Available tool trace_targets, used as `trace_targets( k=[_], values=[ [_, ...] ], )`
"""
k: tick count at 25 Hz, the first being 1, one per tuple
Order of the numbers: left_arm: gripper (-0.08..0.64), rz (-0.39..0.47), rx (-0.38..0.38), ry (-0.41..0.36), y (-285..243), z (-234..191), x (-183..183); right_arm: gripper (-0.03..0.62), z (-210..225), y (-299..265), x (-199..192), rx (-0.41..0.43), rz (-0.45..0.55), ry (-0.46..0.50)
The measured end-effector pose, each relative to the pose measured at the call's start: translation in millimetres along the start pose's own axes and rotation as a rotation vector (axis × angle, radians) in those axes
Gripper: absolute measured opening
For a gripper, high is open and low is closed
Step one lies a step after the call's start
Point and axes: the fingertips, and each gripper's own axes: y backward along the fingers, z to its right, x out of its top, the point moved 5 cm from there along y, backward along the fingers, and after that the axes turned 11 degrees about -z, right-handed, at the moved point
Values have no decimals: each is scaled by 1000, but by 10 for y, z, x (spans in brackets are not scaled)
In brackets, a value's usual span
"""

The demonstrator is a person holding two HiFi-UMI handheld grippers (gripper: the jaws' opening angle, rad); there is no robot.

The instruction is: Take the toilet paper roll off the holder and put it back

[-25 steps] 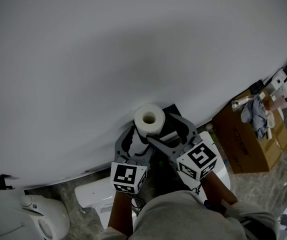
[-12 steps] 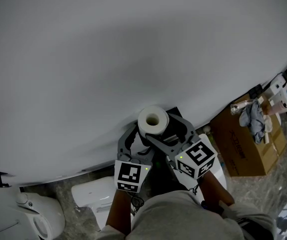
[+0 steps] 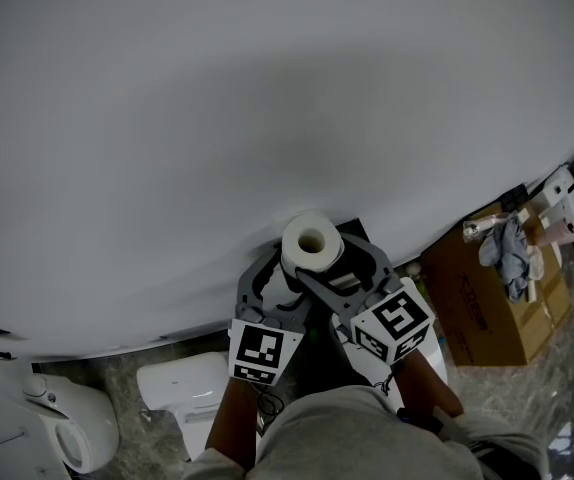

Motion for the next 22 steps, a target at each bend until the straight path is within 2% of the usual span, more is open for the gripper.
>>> trace_targets(
  k=[12, 22],
  values=[
    [314, 55, 43, -26, 318, 208, 68, 319, -274, 278, 55, 1, 66, 63],
    [314, 79, 34, -38, 770, 637, 18, 319, -711, 757, -35, -28, 86, 101]
  ],
)
